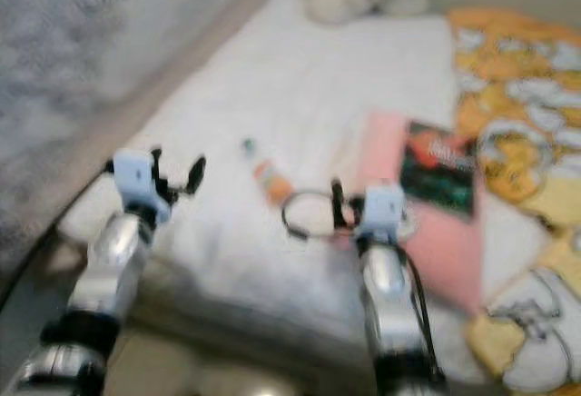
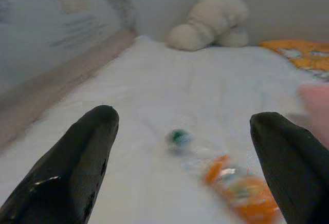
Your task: Clean up the room
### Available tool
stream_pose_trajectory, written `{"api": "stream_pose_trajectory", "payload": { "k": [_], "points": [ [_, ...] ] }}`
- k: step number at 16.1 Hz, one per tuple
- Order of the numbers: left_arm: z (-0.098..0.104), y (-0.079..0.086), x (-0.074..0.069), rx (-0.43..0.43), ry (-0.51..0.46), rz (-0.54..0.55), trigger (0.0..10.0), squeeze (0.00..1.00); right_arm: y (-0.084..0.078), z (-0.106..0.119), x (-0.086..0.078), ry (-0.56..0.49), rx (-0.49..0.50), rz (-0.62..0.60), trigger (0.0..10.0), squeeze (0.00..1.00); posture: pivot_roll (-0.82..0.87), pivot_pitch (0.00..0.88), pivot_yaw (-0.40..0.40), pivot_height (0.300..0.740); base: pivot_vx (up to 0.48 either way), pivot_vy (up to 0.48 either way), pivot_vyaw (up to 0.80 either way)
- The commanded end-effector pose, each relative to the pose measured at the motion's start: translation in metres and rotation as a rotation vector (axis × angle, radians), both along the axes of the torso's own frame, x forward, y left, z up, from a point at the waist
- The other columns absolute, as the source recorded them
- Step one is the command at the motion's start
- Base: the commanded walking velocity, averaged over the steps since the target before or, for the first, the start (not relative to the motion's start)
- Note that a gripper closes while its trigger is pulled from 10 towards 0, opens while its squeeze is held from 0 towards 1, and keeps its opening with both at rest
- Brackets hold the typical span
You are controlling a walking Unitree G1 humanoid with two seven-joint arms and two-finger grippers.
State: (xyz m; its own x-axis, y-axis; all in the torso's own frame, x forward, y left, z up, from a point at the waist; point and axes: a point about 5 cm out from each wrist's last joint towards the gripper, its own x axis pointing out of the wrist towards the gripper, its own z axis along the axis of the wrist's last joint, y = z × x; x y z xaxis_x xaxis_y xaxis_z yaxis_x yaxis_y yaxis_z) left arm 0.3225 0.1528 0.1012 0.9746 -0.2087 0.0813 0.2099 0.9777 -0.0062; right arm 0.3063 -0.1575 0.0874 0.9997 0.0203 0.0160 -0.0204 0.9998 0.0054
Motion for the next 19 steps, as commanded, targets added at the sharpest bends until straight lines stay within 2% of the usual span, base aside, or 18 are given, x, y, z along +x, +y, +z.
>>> {"api": "stream_pose_trajectory", "payload": {
  "k": [1, 2, 3, 4, 5, 6, 7, 9, 11, 12, 14, 16, 17, 18, 19],
  "points": [
    [0.002, -0.004, -0.002, 0.017, -0.013, -0.014, 10.0, 0.00, 0.004, 0.016, 0.011, -0.037, 0.015, 0.025, 10.0, 0.00, 0.12, 0.000, -0.013, 0.735, 0.454, 0.000, 0.00],
    [0.003, 0.002, -0.006, 0.060, -0.007, 0.036, 10.0, 0.00, 0.015, 0.029, 0.037, 0.025, 0.085, 0.080, 10.0, 0.00, 0.15, 0.000, -0.031, 0.735, 0.480, 0.000, 0.00],
    [0.004, 0.005, -0.009, 0.109, -0.008, 0.051, 10.0, 0.00, 0.024, 0.033, 0.049, 0.082, 0.122, 0.139, 10.0, 0.00, 0.16, 0.000, -0.037, 0.735, 0.000, 0.000, 0.00],
    [0.009, 0.004, -0.013, 0.175, -0.041, 0.003, 10.0, 0.00, 0.034, 0.033, 0.056, 0.113, 0.041, 0.205, 10.0, 0.00, 0.19, 0.000, -0.053, 0.735, 0.000, 0.000, 0.00],
    [0.016, 0.001, -0.021, 0.182, -0.048, -0.101, 10.0, 0.00, 0.040, 0.030, 0.062, 0.163, 0.023, 0.243, 10.0, 0.00, 0.26, 0.000, -0.089, 0.735, 0.000, 0.000, 0.00],
    [0.027, -0.006, -0.037, 0.179, -0.038, -0.314, 10.0, 0.00, 0.044, 0.021, 0.065, 0.247, 0.012, 0.256, 10.0, 0.00, 0.31, 0.000, -0.116, 0.735, 0.000, 0.000, 0.00],
    [0.036, -0.012, -0.053, 0.206, -0.029, -0.475, 10.0, 0.00, 0.045, 0.012, 0.065, 0.326, -0.025, 0.253, 10.0, 0.00, 0.35, 0.000, -0.129, 0.735, 0.000, 0.000, 0.00],
    [0.056, -0.013, -0.072, 0.255, -0.005, -0.604, 10.0, 0.00, 0.041, 0.003, 0.066, 0.475, -0.092, 0.187, 10.0, 0.00, 0.41, 0.017, -0.152, 0.735, 0.000, 0.000, 0.00],
    [0.065, -0.011, -0.075, 0.273, -0.010, -0.600, 10.0, 0.00, 0.044, 0.010, 0.071, 0.504, -0.092, 0.202, 10.0, 0.00, 0.42, 0.024, -0.159, 0.735, 0.000, 0.000, 0.00],
    [0.071, -0.012, -0.079, 0.302, -0.008, -0.589, 10.0, 0.00, 0.053, 0.019, 0.076, 0.526, -0.062, 0.238, 10.0, 0.00, 0.44, 0.029, -0.171, 0.735, 0.000, 0.000, 0.00],
    [0.072, -0.014, -0.083, 0.317, 0.013, -0.595, 10.0, 0.00, 0.058, 0.021, 0.076, 0.531, -0.079, 0.269, 10.0, 0.00, 0.44, 0.030, -0.177, 0.735, 0.000, 0.000, 0.00],
    [0.079, -0.019, -0.095, 0.308, 0.047, -0.628, 10.0, 0.00, 0.058, 0.023, 0.078, 0.536, -0.040, 0.255, 10.0, 0.00, 0.46, 0.060, -0.172, 0.735, 0.000, 0.000, 0.00],
    [0.083, -0.034, -0.112, 0.284, 0.076, -0.737, 10.0, 0.00, 0.057, 0.020, 0.076, 0.550, -0.039, 0.230, 10.0, 0.00, 0.48, 0.118, -0.167, 0.735, 0.000, 0.000, 0.00],
    [0.084, -0.044, -0.126, 0.276, 0.097, -0.818, 10.0, 0.00, 0.057, 0.017, 0.075, 0.560, -0.039, 0.218, 10.0, 0.00, 0.48, 0.128, -0.167, 0.735, 0.000, 0.000, 0.00],
    [0.087, -0.049, -0.135, 0.245, 0.103, -0.841, 10.0, 0.00, 0.054, 0.014, 0.074, 0.565, -0.054, 0.191, 10.0, 0.00, 0.49, 0.191, -0.153, 0.735, 0.000, 0.000, 0.00]
  ]
}}
